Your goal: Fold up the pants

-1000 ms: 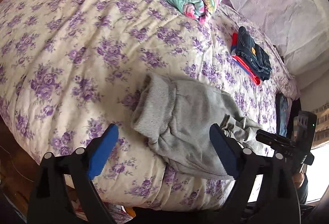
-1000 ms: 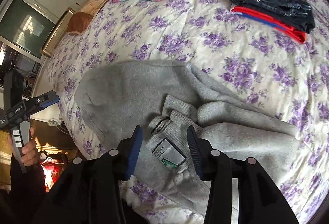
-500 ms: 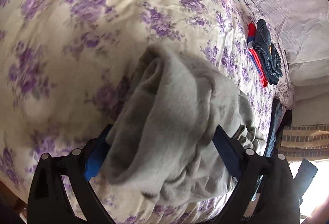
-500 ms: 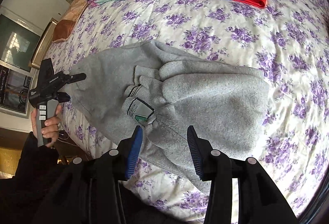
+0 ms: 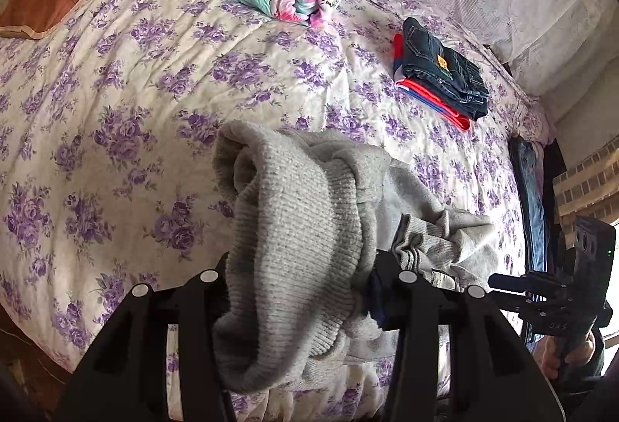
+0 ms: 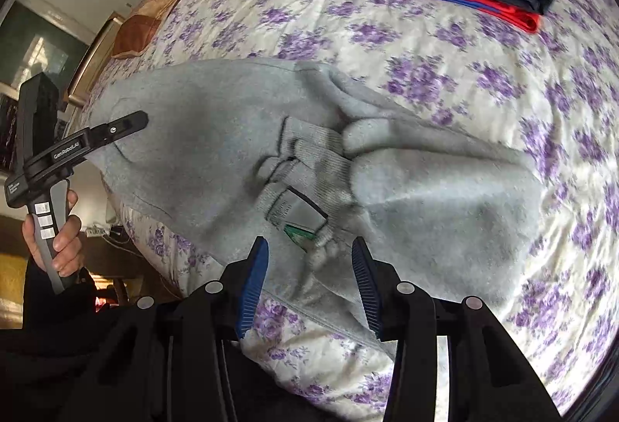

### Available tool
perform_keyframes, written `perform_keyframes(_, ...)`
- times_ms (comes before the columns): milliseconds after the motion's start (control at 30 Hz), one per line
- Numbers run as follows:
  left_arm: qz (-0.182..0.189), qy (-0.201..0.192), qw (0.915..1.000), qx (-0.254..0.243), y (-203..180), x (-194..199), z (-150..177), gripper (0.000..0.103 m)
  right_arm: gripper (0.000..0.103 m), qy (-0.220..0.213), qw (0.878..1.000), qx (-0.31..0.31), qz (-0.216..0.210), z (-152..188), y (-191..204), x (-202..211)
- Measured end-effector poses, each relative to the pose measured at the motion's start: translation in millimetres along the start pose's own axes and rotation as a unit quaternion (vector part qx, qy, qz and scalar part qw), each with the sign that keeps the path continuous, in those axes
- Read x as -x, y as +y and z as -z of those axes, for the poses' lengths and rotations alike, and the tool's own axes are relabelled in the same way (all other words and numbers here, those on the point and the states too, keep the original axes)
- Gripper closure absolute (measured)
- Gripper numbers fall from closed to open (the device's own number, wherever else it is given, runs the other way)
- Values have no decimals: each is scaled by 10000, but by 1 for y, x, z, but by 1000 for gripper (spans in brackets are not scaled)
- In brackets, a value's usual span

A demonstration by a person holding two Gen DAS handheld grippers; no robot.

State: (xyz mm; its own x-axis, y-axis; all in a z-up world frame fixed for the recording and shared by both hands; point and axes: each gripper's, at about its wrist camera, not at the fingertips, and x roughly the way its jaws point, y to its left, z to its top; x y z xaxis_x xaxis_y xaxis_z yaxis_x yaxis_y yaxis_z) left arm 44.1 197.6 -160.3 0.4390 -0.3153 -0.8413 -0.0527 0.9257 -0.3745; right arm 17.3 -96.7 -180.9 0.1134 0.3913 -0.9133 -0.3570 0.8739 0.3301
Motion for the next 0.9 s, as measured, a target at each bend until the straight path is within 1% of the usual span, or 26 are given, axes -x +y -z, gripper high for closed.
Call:
perform_keyframes(133, 30, 33, 10000, 62, 3, -1, -1, 58, 58, -86, 9977, 653, -156, -29, 38, -17)
perform_keyframes(167, 25, 39, 10000, 61, 3, -1, 0, 58, 61, -90, 9970, 751, -191, -37, 45, -24)
perform_keyframes(200, 19, 47, 10000, 61, 2, 0, 0, 58, 68, -41, 9962, 847, -197, -46, 52, -34)
perform_keyframes(267, 9, 55, 10000, 50, 0, 2, 0, 58, 75, 173, 9952, 966, -49, -58, 61, -58)
perform_keyframes(300, 10, 53, 10000, 42, -1, 2, -1, 58, 77, 299, 9950, 956, 59, -61, 62, -72)
perform_keyframes(400, 16, 54, 10000, -27, -7, 3, -2, 58, 85, 775, 9935, 801, 207, -61, 55, -113)
perform_keyframes(467, 36, 174, 9997, -139, -16, -3, -2, 58, 85, 887, 9932, 729, 210, -61, 48, -131)
perform_keyframes(533, -172, 164, 9993, -302, -25, -7, -1, 58, 86, 906, 9941, 593, 85, -64, 43, -131)
perform_keyframes(600, -123, 161, 9993, -312, -29, -3, -5, 58, 85, 930, 9948, 365, -179, -70, 37, -116)
perform_keyframes(633, -100, 146, 9993, -318, -31, 1, -7, 58, 83, 786, 9961, 255, -295, -73, 32, -101)
perform_keyframes(667, -94, 131, 9992, -357, -34, 4, -9, 58, 82, 546, 9977, 165, -360, -75, 25, -80)
perform_keyframes(700, -99, 120, 9991, -403, -37, 8, -10, 58, 79, 315, 9987, 95, -381, -75, 16, -58)
perform_keyframes(733, -107, 114, 9988, -460, -41, 10, -11, 58, 75, 88, 9993, -4, -372, -74, 6, -37)
perform_keyframes(767, -125, 114, 9985, -526, -45, 12, -11, 58, 69, -139, 9993, -147, -318, -71, -8, -15)
perform_keyframes(800, -170, 112, 9980, -591, -51, 13, -12, 58, 67, -333, 9987, -301, -241, -65, -23, 5)
perform_keyframes(900, -336, 110, 9964, -776, -71, 17, -12, 58, 67, -694, 9938, -864, -56, -37, -71, 51)
